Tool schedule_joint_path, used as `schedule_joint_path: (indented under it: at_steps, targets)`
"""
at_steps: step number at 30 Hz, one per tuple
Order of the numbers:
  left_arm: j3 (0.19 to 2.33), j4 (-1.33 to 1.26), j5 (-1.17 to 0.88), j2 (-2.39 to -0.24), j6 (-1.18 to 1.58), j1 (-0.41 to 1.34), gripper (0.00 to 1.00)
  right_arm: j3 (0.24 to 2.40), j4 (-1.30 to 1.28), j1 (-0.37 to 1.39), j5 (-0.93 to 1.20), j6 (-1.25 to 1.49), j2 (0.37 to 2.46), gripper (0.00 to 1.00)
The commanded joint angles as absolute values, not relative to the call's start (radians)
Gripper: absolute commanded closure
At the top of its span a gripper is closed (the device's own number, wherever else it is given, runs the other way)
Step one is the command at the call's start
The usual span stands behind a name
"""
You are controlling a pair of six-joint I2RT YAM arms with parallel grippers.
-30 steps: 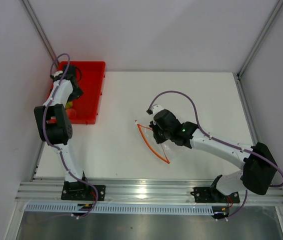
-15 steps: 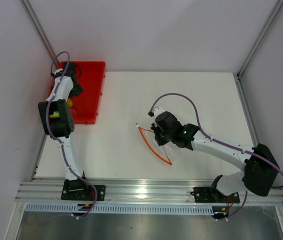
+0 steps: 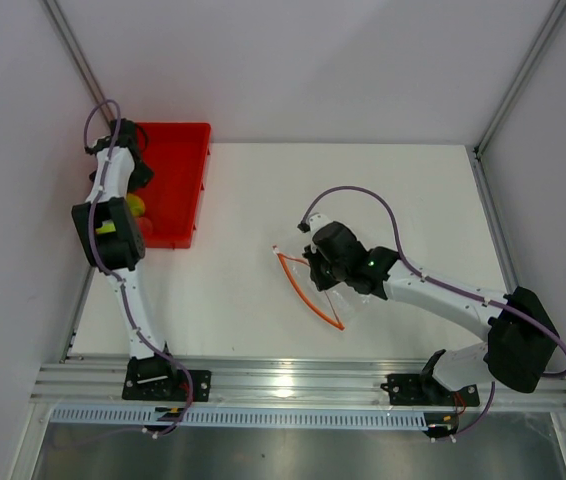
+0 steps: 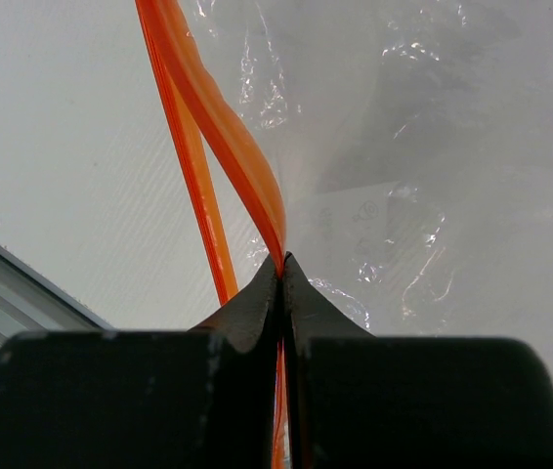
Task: Place the food in the zip-top bag and seal the zipper
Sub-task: Pick up the fake fruit from the bin.
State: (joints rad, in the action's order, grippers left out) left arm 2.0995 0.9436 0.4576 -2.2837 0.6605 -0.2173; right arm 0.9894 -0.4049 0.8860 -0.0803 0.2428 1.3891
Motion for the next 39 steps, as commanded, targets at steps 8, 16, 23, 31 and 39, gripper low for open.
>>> schedule_joint_path:
  at_steps: [8,16,23,31,39]
  targets:
    - [2.164,1.043,0.354,-2.335,0.724,-0.256,0.09,0.973,-0.351,0.879,-0.067,0.249,1.364,1.0]
    - [2.183,1.057,0.288,-2.358,0.759,-0.305,0.09,0.942,-0.325,0.879,-0.061,0.258,1.364,1.0]
    - [2.267,1.095,0.265,-2.408,0.755,-0.316,0.09,0.937,-0.31,0.877,-0.055,0.259,1.382,1.0]
    - [2.341,1.149,0.236,-2.456,0.767,-0.328,0.11,0.937,-0.302,0.868,-0.048,0.256,1.388,1.0]
    - [2.338,1.14,0.218,-2.457,0.753,-0.33,0.26,0.94,-0.293,0.868,-0.04,0.262,1.404,1.0]
